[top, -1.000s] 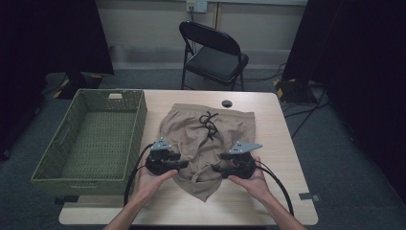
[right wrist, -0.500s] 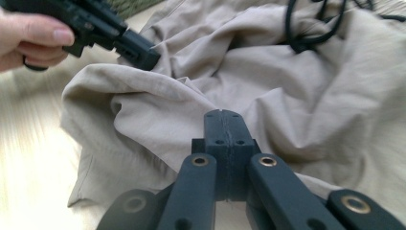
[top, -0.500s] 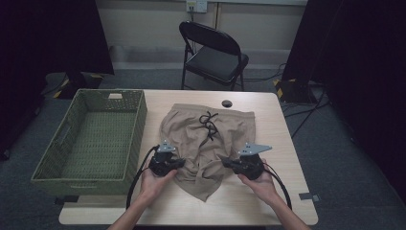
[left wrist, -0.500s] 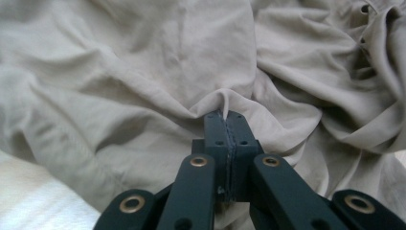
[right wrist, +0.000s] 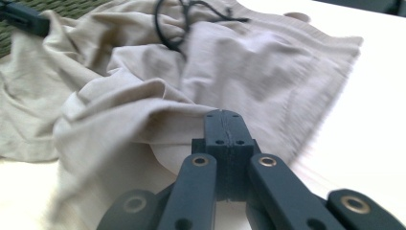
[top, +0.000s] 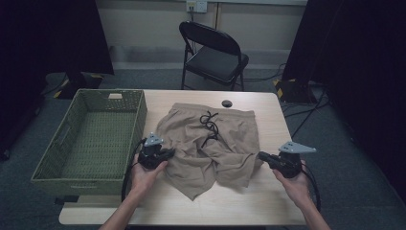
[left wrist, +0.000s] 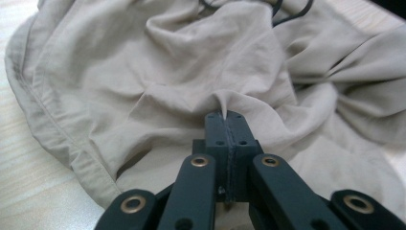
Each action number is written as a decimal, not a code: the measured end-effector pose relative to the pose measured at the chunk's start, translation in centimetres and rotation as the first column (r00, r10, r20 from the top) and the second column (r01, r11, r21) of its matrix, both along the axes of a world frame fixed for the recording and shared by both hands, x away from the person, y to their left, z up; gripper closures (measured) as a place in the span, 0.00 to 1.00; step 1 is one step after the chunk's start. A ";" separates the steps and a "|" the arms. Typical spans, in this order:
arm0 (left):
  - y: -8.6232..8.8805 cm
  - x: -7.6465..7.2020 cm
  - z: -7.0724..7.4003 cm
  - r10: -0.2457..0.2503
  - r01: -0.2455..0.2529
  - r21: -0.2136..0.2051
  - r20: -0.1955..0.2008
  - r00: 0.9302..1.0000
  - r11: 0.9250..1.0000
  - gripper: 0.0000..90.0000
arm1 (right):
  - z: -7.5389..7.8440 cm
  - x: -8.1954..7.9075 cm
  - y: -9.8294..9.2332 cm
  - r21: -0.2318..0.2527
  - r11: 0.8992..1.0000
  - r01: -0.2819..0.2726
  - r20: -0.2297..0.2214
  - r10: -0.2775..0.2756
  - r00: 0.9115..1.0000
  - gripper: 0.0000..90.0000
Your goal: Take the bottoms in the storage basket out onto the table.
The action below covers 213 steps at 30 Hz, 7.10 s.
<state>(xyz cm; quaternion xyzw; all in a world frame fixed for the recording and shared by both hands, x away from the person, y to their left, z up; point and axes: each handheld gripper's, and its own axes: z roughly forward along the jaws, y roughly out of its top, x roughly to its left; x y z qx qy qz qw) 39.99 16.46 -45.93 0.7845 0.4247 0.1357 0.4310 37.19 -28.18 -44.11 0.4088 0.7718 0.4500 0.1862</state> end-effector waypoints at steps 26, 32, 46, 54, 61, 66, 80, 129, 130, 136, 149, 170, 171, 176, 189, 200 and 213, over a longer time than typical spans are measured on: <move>-0.7 -1.5 -0.1 -0.198 0.194 -0.084 -0.045 0.979 0.977 0.77 | 1.9 -1.2 3.0 0.084 0.994 -0.071 0.003 0.071 0.998 0.73; -0.3 -2.3 -1.5 -0.224 0.220 -0.059 -0.079 0.971 0.974 0.80 | 0.8 -0.7 7.7 0.061 0.980 -0.192 -0.044 0.195 0.980 0.92; -1.0 -1.2 -3.1 -0.174 0.173 -0.019 -0.114 0.978 0.985 0.74 | -4.0 0.0 11.1 -0.130 0.953 -0.275 -0.145 0.256 0.956 0.53; -1.2 -1.2 -3.3 -0.159 0.162 0.017 -0.121 0.980 0.987 0.72 | -5.2 -0.1 11.6 -0.231 0.930 -0.287 -0.144 0.259 0.955 0.69; -0.4 -0.9 -3.4 -0.101 0.110 0.070 -0.114 0.988 0.991 0.73 | -3.3 0.0 9.3 -0.169 0.966 -0.194 -0.081 0.183 0.980 0.98; 0.1 -0.7 -3.4 -0.040 0.051 0.112 -0.095 0.995 0.992 0.73 | -0.9 -0.8 6.6 -0.086 0.987 -0.133 -0.017 0.132 0.991 0.98; 0.1 -0.6 -3.3 -0.007 0.018 0.111 -0.098 0.995 0.994 0.68 | -0.9 -2.5 -2.4 -0.081 0.993 0.091 -0.010 -0.093 0.996 0.85; 0.0 -0.7 -3.2 -0.040 0.052 0.115 -0.107 0.993 0.992 0.65 | -2.9 0.7 7.8 -0.145 0.982 -0.121 -0.005 0.121 0.993 0.99; 0.0 -0.7 -3.2 -0.037 0.049 0.116 -0.106 0.994 0.992 0.65 | -1.6 -0.1 7.5 -0.097 0.987 -0.131 0.015 0.133 0.991 1.00; 0.0 -0.6 -3.2 -0.016 0.028 0.126 -0.102 0.995 0.992 0.65 | 2.6 -2.9 6.4 0.017 0.983 -0.184 0.094 0.181 0.979 1.00; 0.0 -0.6 -3.3 -0.002 0.014 0.128 -0.094 0.996 0.992 0.65 | -1.0 -0.4 6.8 -0.085 0.987 -0.136 0.000 0.136 0.991 0.72; 0.0 -0.7 -3.3 -0.009 0.021 0.117 -0.102 0.995 0.993 0.63 | -2.8 0.1 6.2 -0.148 0.976 -0.158 -0.066 0.150 0.987 0.75; 0.0 -0.7 -3.2 -0.009 0.021 0.118 -0.101 0.995 0.993 0.63 | -2.7 -0.3 6.1 -0.136 0.977 -0.164 -0.062 0.157 0.986 0.76; -0.1 -0.6 -3.3 -0.001 0.012 0.112 -0.099 0.995 0.994 0.63 | -2.9 -1.2 7.5 -0.131 0.963 -0.234 -0.058 0.228 0.972 0.71; 0.0 -0.7 -3.2 -0.008 0.020 0.114 -0.104 0.994 0.993 0.62 | -2.3 -1.7 8.8 -0.095 0.952 -0.291 -0.067 0.285 0.956 0.96; 0.2 -0.7 -3.0 0.043 -0.033 0.095 -0.108 0.993 0.995 0.60 | -0.6 -8.4 8.4 0.013 0.891 -0.453 -0.081 0.453 0.888 0.83; -1.2 -2.4 -0.6 -0.106 0.105 -0.023 -0.010 0.994 0.994 0.67 | -0.7 -0.8 2.5 -0.067 0.995 -0.072 -0.011 0.071 0.997 0.71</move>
